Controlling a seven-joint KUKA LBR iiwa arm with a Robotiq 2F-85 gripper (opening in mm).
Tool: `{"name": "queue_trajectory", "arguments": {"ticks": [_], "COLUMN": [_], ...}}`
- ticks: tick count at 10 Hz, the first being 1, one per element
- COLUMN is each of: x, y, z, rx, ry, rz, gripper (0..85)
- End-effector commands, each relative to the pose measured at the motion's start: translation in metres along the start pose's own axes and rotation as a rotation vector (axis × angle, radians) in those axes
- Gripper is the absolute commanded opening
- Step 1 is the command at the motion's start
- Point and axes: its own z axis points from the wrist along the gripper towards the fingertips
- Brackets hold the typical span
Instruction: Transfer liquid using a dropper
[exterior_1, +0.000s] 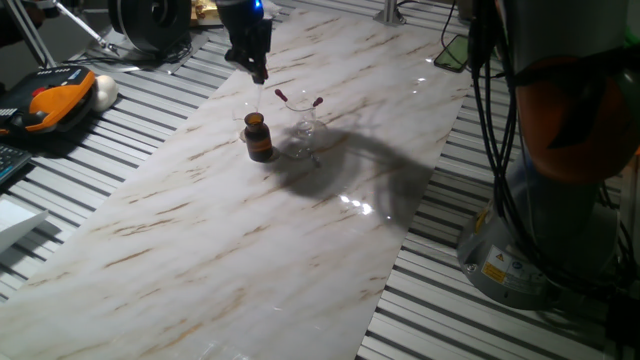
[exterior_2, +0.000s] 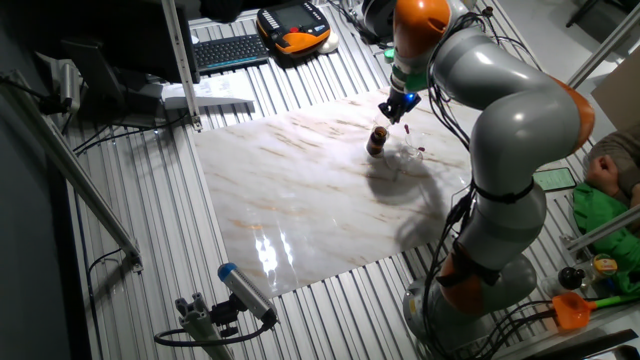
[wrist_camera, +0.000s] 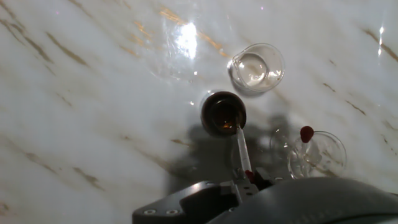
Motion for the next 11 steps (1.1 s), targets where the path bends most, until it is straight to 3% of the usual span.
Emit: {"name": "queue_trajectory", "arguments": {"ticks": [1,3,11], "x": [0.001,0.002,-0.02], "y": [0.003,0.008,0.01], "z": [0.006,0.017,0.052], "rx": [0.004,0.004,0.001], "ry": [0.001,0.001,-0.037], "rz": [0.009,0.023,0.04], "gripper": [0.0,0.0,0.0]}}
